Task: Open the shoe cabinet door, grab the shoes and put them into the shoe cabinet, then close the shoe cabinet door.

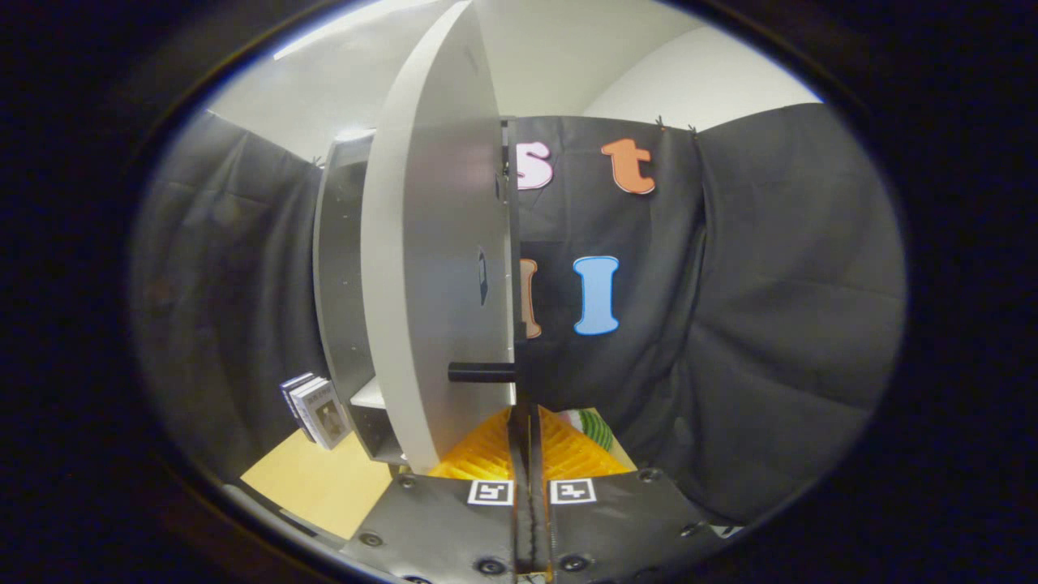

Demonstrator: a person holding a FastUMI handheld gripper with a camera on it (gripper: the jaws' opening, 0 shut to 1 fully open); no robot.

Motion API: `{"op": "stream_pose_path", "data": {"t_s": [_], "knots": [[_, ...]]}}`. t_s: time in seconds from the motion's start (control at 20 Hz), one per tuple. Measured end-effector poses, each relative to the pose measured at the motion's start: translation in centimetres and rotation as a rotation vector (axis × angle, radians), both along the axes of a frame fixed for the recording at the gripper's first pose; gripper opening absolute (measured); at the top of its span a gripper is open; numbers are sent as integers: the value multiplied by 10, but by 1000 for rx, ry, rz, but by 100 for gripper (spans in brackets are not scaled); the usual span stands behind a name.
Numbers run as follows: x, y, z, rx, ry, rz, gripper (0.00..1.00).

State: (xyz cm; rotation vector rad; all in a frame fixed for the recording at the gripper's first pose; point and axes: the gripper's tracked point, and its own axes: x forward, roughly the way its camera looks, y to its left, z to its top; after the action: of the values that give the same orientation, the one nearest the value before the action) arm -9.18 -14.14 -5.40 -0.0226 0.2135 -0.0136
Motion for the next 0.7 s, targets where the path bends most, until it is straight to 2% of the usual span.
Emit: {"op": "stream_pose_path", "data": {"t_s": [0.55,0.7], "knots": [[13,-37,-1,41,14,126,3],[13,-35,3,12,-4,159,4]]}}
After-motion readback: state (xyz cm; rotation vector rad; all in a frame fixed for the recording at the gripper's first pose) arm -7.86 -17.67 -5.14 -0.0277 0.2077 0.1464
